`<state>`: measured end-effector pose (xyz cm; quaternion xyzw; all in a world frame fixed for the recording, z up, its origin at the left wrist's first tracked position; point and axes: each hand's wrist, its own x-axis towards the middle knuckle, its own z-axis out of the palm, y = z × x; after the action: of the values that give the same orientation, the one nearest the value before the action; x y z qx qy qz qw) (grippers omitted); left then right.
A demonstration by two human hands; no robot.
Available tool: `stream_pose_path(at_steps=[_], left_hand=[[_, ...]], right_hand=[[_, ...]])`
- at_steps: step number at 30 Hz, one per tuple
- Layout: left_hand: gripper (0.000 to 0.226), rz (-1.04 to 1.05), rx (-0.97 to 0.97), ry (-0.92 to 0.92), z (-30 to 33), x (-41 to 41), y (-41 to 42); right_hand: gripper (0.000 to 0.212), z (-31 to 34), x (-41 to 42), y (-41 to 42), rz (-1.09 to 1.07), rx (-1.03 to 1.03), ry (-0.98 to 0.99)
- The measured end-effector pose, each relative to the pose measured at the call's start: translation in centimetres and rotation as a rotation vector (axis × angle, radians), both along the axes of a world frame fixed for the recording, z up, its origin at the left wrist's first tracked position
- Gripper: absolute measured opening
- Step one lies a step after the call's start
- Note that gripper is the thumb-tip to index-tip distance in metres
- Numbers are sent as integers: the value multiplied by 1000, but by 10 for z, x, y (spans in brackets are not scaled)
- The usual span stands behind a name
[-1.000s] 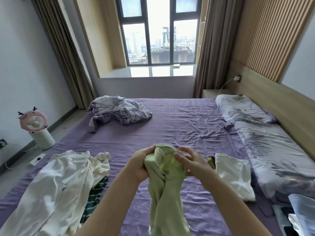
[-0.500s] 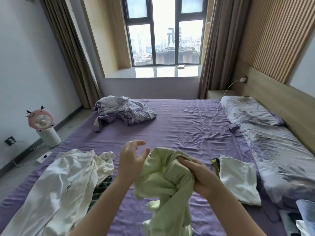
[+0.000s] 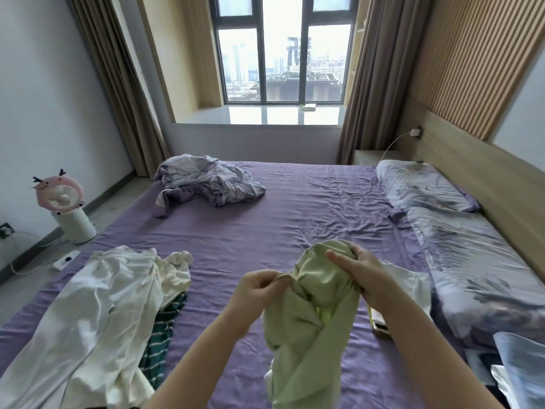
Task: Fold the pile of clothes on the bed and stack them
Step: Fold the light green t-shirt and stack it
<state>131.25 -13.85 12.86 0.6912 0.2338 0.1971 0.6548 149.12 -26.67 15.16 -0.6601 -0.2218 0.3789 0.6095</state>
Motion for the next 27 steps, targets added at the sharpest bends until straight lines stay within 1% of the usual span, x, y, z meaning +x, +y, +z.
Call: stream_pose_path(at_steps=[1, 2, 3, 4, 5, 6, 8, 9, 10, 11, 12, 13, 14, 15, 17, 19, 20, 22, 23, 24, 25, 26, 27], left_hand=[[18, 26, -69, -40, 5, 1, 1], [18, 35, -161, -79, 11, 4, 1], [18, 28, -279, -128, 17, 8, 1], [18, 16, -395, -172, 23, 12, 0], [17, 8, -483, -209, 30, 17, 0], [15, 3, -531, -239, 37, 21, -1], [16, 2, -541, -271, 48, 26, -1], [18, 2, -524, -275, 53, 27, 0], [19, 3, -499, -279, 56, 26, 3], [19, 11, -478, -281, 60, 23, 7], [19, 32, -446, -280, 62, 20, 13], [19, 69, -413, -276, 64, 14, 22], [18, 123, -383, -267, 64, 7, 34], [18, 190, -358, -253, 64, -1, 46], [20, 330, -328, -207, 59, -15, 70], [18, 432, -267, -134, 53, -22, 82], [15, 446, -195, -82, 51, -21, 83], [7, 411, 16, 21, 47, -11, 75], [13, 406, 183, 104, 43, -5, 67], [28, 434, 388, 192, 39, 0, 59], [41, 473, 591, 218, 36, 3, 49], [47, 485, 742, 190, 32, 6, 39], [48, 418, 792, 149, 25, 8, 32]], right_hand=[[58, -1, 2, -4, -23, -152, -265], [60, -3, 3, -8, -47, -237, -511], [59, -4, 0, -10, -77, -233, -710], [53, -5, -6, -11, -103, -160, -839], [48, -5, -15, -10, -111, -71, -915], [44, -5, -24, -9, -89, 3, -968], [36, -8, -37, -2, -39, 131, -1064], [26, -9, -41, 1, -70, 196, -1085], [13, -9, -42, 3, -125, 253, -1028], [11, -8, -39, 3, -169, 278, -880], [18, -6, -36, 1, -182, 280, -660], [20, -4, -32, -1, -178, 278, -435], [18, -3, -26, -3, -185, 298, -259], [14, -3, -19, -7, -197, 330, -142], [11, 2, -8, -11, -218, 409, 24], [15, 8, -3, -5, -193, 469, 131], [18, 9, -4, 1, -162, 480, 168], [22, 11, -10, 14, -96, 474, 236], [22, 13, -15, 21, -70, 469, 277], [22, 12, -20, 26, -52, 464, 317], [23, 12, -24, 30, -36, 466, 358], [25, 12, -27, 33, -27, 473, 397], [27, 13, -29, 34, -21, 481, 434]])
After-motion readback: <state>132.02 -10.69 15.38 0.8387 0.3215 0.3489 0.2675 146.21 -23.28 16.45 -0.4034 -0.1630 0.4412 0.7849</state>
